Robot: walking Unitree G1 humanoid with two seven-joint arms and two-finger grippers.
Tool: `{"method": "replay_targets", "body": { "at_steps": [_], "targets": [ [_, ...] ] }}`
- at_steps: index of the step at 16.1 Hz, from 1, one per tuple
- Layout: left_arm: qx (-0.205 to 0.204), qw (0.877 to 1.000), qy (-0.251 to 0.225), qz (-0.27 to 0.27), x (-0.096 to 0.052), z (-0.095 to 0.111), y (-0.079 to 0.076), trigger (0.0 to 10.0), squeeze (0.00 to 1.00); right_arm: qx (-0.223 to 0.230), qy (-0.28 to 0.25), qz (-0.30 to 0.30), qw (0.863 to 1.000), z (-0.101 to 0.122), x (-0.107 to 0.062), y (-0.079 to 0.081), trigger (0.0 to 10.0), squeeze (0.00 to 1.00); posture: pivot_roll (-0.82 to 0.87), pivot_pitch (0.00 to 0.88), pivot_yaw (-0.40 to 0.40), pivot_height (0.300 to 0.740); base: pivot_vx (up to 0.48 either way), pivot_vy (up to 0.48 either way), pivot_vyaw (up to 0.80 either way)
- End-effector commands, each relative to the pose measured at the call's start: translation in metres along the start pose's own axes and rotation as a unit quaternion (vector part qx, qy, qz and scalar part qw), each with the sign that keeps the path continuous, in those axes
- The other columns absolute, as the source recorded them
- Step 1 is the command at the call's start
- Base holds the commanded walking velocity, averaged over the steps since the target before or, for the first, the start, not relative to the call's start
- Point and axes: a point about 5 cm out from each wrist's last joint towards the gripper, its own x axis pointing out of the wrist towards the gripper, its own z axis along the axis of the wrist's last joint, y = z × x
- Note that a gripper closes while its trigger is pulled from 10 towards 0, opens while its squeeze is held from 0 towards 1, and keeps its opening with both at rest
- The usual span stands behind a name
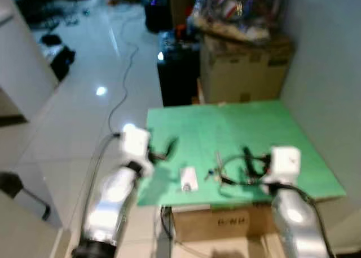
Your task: Hang keys on a hook
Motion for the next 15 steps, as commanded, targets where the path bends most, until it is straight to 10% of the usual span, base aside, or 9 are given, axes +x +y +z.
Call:
{"method": "replay_targets", "body": {
  "at_steps": [1, 15],
  "targets": [
    [0.004, 1.0, 0.008, 0.023, -0.0072, -0.0025, 0.0147, 10.0, 0.0, 0.005, -0.011, 0.015, 1.0, 0.0041, 0.0022, 0.0106, 10.0, 0.0, -0.09, 0.0, 0.085, 0.74, 0.262, -0.398, 0.0],
    [-0.013, 0.999, 0.004, 0.034, -0.0113, -0.0038, 0.0146, 10.0, 0.0, -0.001, 0.001, 0.021, 1.0, 0.0012, 0.003, 0.0088, 10.0, 0.0, -0.09, 0.0, 0.08, 0.74, 0.182, -0.247, 0.0]
  ]
}}
